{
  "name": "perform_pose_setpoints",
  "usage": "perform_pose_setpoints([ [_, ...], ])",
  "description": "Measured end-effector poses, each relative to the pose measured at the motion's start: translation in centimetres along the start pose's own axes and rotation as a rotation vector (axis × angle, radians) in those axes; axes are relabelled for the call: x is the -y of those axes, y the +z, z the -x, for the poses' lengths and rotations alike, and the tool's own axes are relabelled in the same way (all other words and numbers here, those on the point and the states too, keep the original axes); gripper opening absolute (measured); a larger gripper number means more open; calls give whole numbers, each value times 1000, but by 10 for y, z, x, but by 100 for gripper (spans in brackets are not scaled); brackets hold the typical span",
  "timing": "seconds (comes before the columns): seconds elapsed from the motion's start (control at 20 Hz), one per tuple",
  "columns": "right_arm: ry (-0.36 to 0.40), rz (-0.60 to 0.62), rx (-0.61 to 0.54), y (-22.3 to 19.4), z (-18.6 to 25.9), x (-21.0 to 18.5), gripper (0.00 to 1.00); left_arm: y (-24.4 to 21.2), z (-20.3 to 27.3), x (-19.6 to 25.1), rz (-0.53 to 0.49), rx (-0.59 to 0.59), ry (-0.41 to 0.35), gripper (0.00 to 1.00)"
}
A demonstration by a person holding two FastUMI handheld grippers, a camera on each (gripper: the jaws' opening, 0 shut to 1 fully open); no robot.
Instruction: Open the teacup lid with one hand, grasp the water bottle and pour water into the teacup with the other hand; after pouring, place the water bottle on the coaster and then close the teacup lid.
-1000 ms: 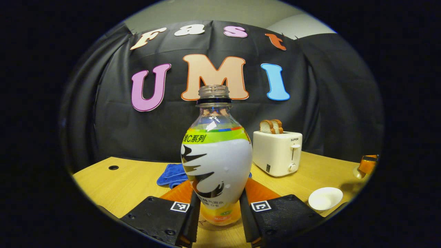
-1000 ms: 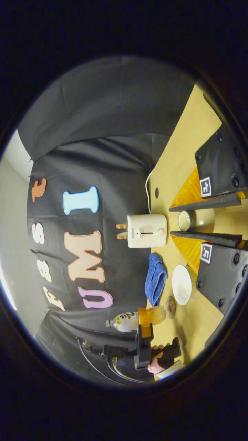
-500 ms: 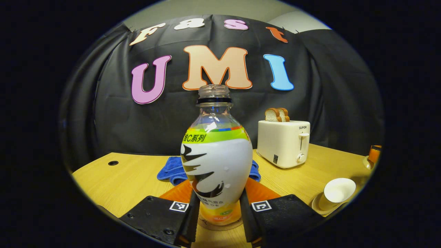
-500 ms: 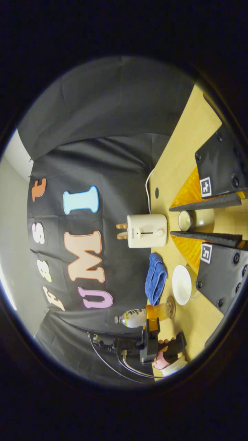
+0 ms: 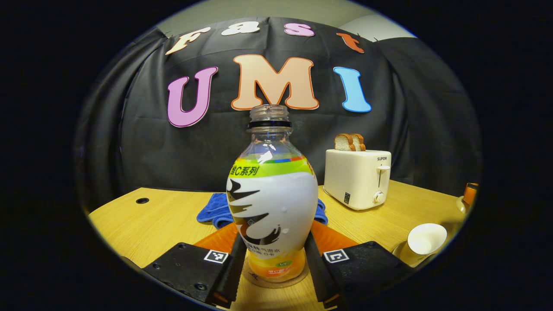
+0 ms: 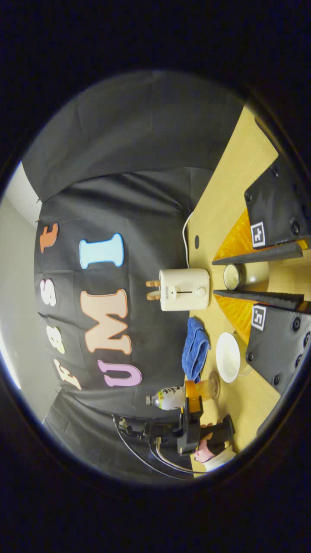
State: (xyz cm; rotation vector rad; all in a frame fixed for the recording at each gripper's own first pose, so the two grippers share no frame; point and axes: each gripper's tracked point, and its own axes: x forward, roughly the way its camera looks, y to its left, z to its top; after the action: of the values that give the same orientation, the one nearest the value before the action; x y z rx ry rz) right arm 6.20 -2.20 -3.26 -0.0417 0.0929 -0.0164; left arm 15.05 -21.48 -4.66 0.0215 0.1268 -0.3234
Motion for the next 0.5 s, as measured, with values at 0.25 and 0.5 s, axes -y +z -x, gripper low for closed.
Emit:
perform_pose_setpoints([
  [0.25,0,0,0,0,0,0,34,1,1,2,16,13,0,69],
  [0.5,0,0,0,0,0,0,35,8,8,3,8,61,3,79],
])
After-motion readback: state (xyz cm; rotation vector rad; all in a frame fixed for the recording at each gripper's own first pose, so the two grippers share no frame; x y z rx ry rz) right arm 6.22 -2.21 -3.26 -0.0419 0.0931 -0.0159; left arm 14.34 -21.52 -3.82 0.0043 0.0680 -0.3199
